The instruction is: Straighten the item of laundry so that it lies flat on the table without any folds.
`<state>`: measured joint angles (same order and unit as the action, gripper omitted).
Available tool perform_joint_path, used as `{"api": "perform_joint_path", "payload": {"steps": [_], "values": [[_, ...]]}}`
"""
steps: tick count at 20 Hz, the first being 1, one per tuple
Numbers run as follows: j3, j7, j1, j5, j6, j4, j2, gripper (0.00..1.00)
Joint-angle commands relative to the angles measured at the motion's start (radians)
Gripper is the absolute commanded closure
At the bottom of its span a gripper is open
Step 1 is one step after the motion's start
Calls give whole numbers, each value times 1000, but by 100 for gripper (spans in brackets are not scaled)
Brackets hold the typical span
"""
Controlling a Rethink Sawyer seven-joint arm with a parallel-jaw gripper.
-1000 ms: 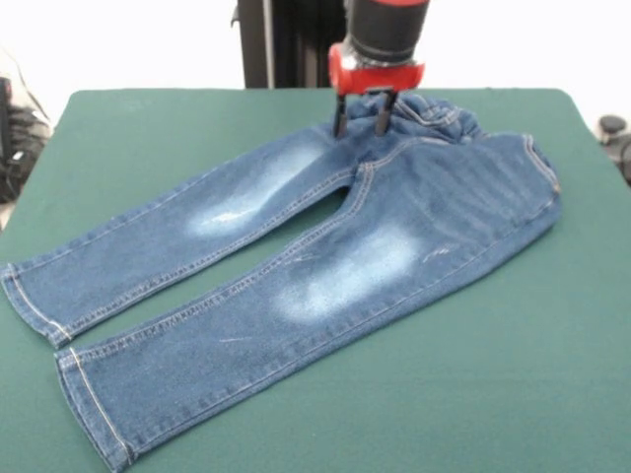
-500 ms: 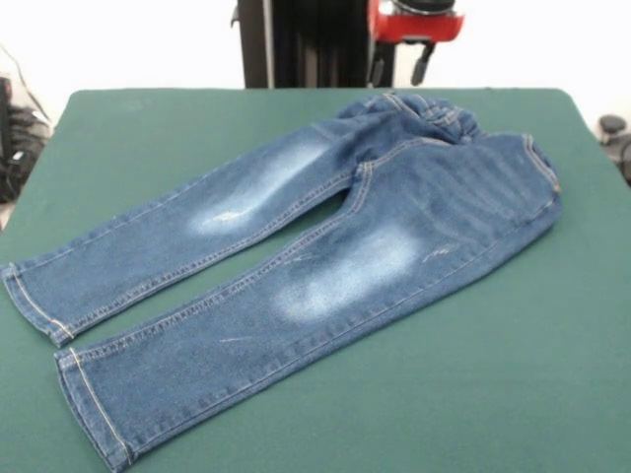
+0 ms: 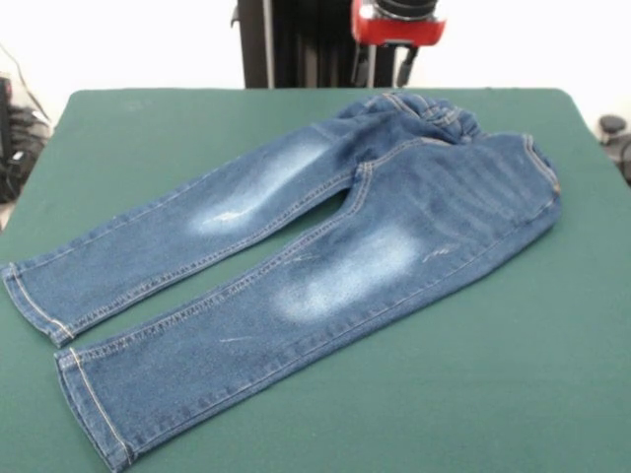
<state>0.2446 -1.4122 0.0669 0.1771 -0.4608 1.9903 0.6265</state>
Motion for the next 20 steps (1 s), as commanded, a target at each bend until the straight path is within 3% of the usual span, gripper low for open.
{"api": "perform_joint_path", "payload": {"steps": [1, 14, 20], "values": [[-106, -246, -15, 59, 47, 35, -62, 0], [-202, -238, -75, 77, 144, 78, -50, 0], [-271, -220, -122, 52, 246, 85, -61, 0]]}}
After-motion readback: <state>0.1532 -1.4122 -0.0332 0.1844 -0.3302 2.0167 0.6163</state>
